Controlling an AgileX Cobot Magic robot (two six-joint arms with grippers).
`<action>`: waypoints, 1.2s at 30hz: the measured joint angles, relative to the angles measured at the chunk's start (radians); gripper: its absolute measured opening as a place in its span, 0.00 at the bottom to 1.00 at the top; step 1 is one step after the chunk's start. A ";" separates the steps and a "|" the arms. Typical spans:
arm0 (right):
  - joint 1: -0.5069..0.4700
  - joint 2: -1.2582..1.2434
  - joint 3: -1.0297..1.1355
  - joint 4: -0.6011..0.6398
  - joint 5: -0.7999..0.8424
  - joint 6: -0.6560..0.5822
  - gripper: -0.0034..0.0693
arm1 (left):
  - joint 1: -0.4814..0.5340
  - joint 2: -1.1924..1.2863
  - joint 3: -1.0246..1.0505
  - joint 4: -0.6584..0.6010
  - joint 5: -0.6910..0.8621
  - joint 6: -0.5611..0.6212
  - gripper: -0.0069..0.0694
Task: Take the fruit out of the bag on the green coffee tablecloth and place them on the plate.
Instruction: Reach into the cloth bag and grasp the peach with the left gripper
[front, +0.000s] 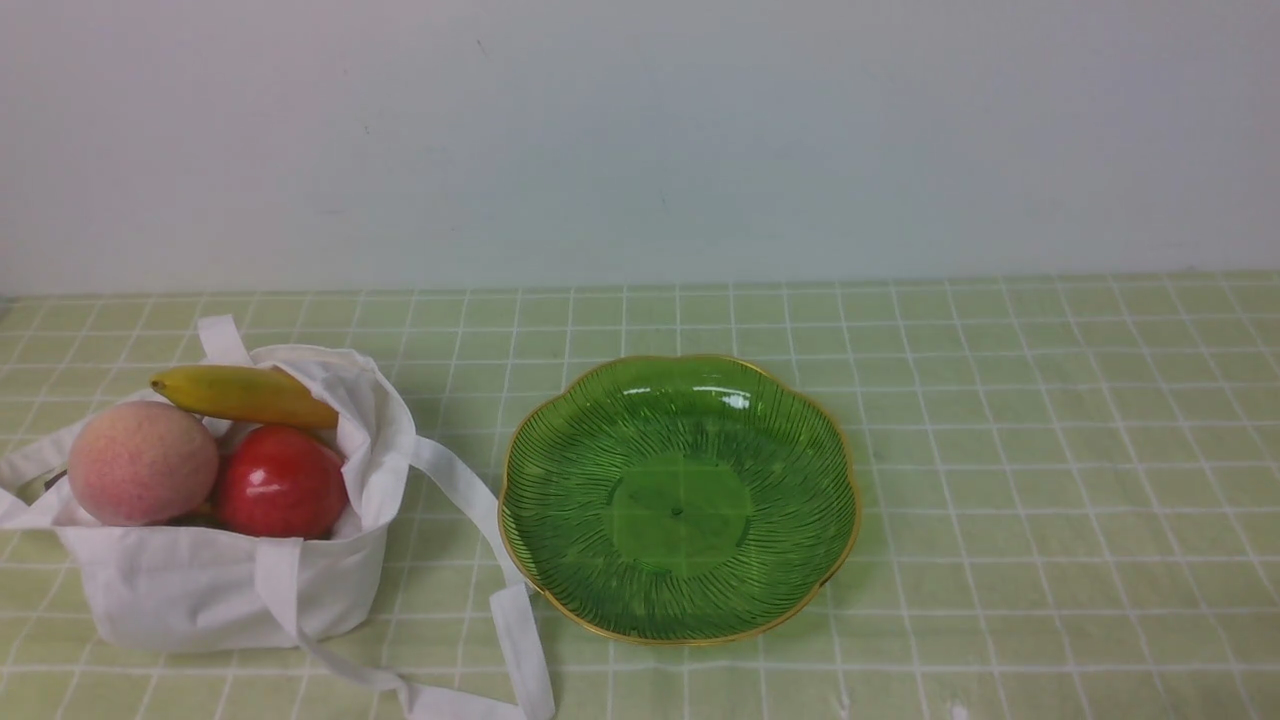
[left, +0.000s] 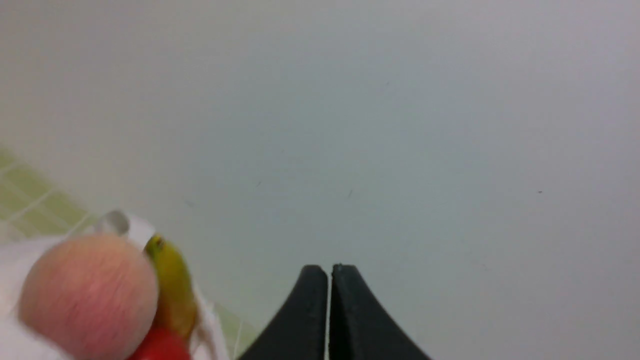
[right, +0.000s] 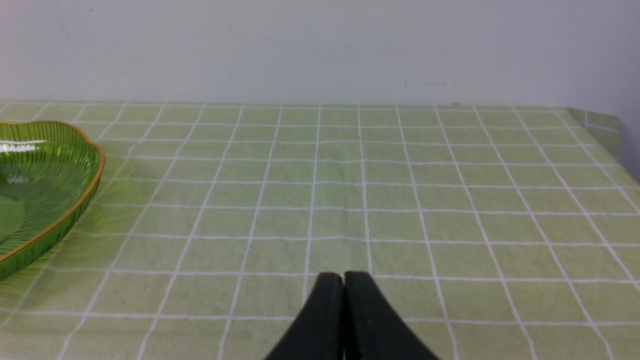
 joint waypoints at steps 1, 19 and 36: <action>0.000 0.000 0.000 0.000 0.000 0.000 0.03 | 0.000 0.000 -0.039 0.000 0.022 0.044 0.08; 0.000 0.000 0.000 -0.001 0.000 0.012 0.03 | 0.000 0.684 -0.608 0.625 0.821 0.030 0.08; 0.000 0.000 0.000 -0.001 0.000 0.022 0.03 | 0.149 1.301 -1.152 1.021 1.261 -0.468 0.11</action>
